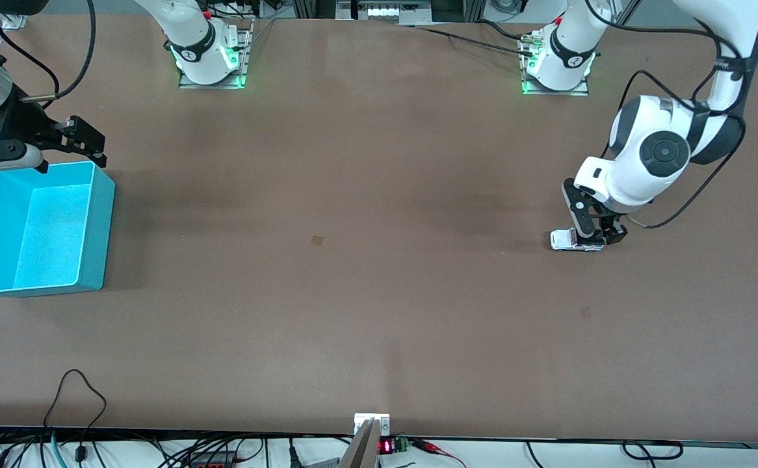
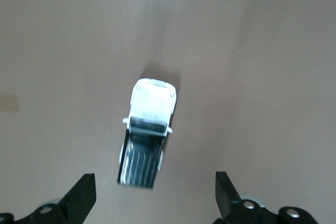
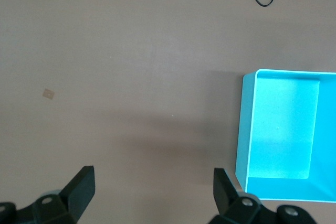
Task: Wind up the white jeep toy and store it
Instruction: 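Close the left gripper on the jeep's black roof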
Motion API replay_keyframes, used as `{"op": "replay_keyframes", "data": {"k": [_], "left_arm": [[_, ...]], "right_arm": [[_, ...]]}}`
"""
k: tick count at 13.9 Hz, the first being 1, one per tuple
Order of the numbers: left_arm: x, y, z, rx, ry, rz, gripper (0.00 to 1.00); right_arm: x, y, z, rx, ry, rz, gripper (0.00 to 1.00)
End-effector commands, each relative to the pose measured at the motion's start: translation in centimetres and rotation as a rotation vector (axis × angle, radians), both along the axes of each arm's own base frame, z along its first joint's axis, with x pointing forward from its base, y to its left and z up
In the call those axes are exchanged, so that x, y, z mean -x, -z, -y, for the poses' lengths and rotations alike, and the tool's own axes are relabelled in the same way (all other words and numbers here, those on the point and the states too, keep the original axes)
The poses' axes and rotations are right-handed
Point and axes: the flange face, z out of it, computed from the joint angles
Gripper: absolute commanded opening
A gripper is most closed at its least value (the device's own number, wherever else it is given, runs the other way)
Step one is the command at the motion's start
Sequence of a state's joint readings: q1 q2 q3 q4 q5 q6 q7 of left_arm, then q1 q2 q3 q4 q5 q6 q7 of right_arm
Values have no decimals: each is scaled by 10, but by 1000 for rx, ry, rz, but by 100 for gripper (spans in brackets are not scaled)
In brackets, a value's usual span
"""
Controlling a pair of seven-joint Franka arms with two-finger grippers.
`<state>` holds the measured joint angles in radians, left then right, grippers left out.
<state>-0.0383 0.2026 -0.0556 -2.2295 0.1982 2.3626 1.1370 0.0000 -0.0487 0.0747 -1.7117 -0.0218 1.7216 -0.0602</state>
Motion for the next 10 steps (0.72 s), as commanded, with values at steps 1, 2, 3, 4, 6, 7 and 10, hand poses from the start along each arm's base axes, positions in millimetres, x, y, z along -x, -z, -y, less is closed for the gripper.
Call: {"op": "replay_keyframes", "data": {"k": [1,2,3,4,6,7,10], "left_arm": [[-6,25,-11,12,152,23,100],[-5,36,-19,19,175,23,100],[-7,44,-28,27,199,36,100],[-8,52,-31,32,219,39,100],[-9,61,-31,39,226,51,100],[-9,65,-31,41,227,52,100],[-8,69,-31,43,231,51,87]], "right_arm": [[5,-7,-1,15,5,3,100],[5,-7,-1,15,5,3,100],[5,-7,-1,15,5,3,100],[5,-7,-1,15,5,3,100],[5,-7,-1,15,5,3,100],[5,-7,-1,15,5,3,100],[5,-6,-1,15,5,1,100]]}}
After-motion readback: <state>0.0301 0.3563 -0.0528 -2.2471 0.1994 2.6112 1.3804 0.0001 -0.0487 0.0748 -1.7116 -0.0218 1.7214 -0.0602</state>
